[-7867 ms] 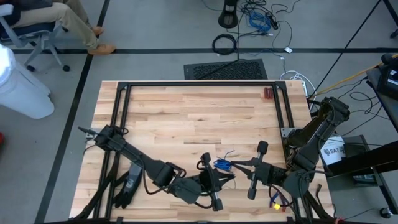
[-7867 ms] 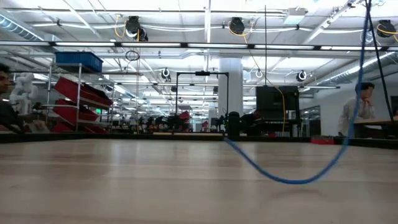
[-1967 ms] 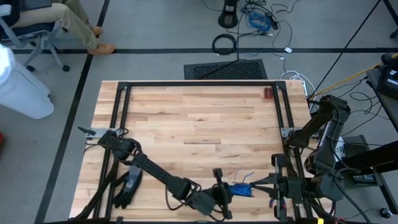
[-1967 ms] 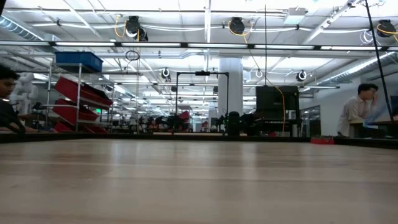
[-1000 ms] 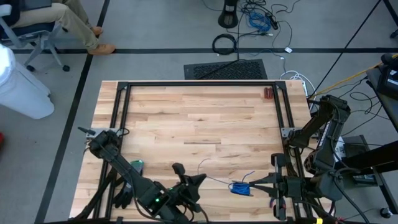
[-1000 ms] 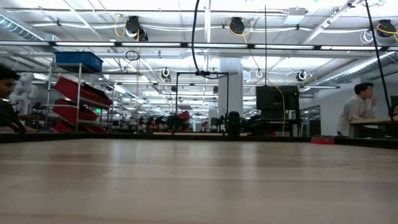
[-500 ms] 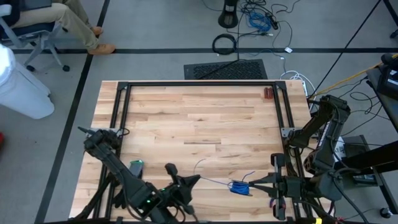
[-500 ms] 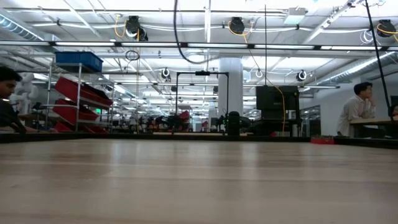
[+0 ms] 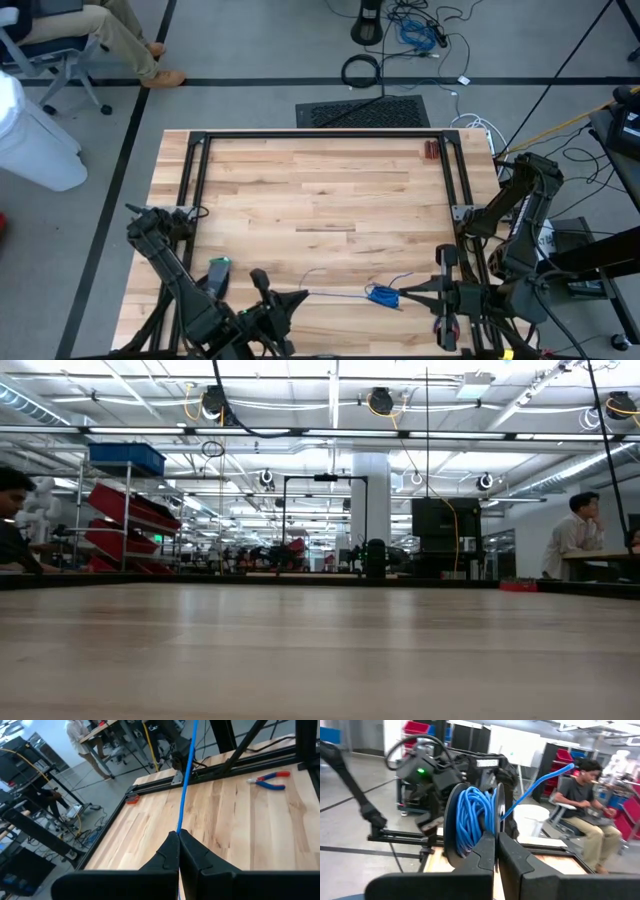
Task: Coil cords
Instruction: Coil the blue wire onto the spool
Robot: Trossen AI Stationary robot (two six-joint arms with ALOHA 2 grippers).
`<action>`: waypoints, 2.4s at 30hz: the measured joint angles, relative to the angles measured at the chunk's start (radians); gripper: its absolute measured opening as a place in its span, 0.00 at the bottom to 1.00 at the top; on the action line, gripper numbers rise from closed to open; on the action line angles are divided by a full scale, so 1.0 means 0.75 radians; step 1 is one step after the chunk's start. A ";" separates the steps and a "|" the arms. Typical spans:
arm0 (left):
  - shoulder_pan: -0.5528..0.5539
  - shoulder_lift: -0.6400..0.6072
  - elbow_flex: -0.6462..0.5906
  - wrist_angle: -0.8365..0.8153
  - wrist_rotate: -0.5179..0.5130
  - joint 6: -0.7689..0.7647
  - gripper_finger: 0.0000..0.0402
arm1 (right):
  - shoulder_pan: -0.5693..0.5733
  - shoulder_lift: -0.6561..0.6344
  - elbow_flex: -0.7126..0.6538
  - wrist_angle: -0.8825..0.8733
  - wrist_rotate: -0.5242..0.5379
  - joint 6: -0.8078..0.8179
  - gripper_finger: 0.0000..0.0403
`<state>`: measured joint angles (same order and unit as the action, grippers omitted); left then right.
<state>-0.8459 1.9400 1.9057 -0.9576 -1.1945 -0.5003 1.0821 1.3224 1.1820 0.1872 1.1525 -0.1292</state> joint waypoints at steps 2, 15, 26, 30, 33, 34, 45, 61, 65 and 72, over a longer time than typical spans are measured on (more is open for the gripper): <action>-0.008 0.000 0.000 0.009 0.000 0.013 0.00 | -0.004 0.000 0.000 -0.024 0.028 0.022 0.00; -0.021 0.000 0.022 0.197 0.020 0.342 0.00 | -0.039 -0.002 0.000 -0.156 -0.045 0.131 0.00; -0.024 -0.010 0.022 0.309 -0.153 0.608 0.00 | -0.118 -0.004 0.000 -0.260 -0.261 0.240 0.00; -0.023 -0.055 0.023 0.352 -0.156 0.498 0.00 | -0.152 -0.004 0.000 -0.316 -0.290 0.283 0.00; -0.024 -0.087 0.025 0.361 -0.160 0.394 0.00 | -0.178 -0.004 0.000 -0.336 -0.289 0.301 0.00; -0.024 -0.093 0.025 0.361 -0.155 0.343 0.00 | -0.187 -0.004 0.000 -0.339 -0.289 0.301 0.00; 0.096 -0.104 0.025 0.425 0.059 0.222 0.00 | -0.274 -0.001 0.000 -0.505 -0.283 0.354 0.00; 0.297 -0.108 0.129 0.394 0.363 0.158 0.00 | -0.355 0.018 0.000 -0.682 -0.155 0.519 0.00; 0.342 -0.108 0.129 0.411 0.387 0.150 0.00 | -0.368 0.041 0.000 -0.675 -0.108 0.516 0.00; 0.378 -0.108 0.129 0.523 0.479 0.151 0.00 | -0.387 0.057 0.000 -0.671 0.029 0.540 0.00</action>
<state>-0.5623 1.8587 2.0026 -0.5651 -0.8356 -0.3869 0.7920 1.3655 1.1820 -0.3164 1.1741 0.2760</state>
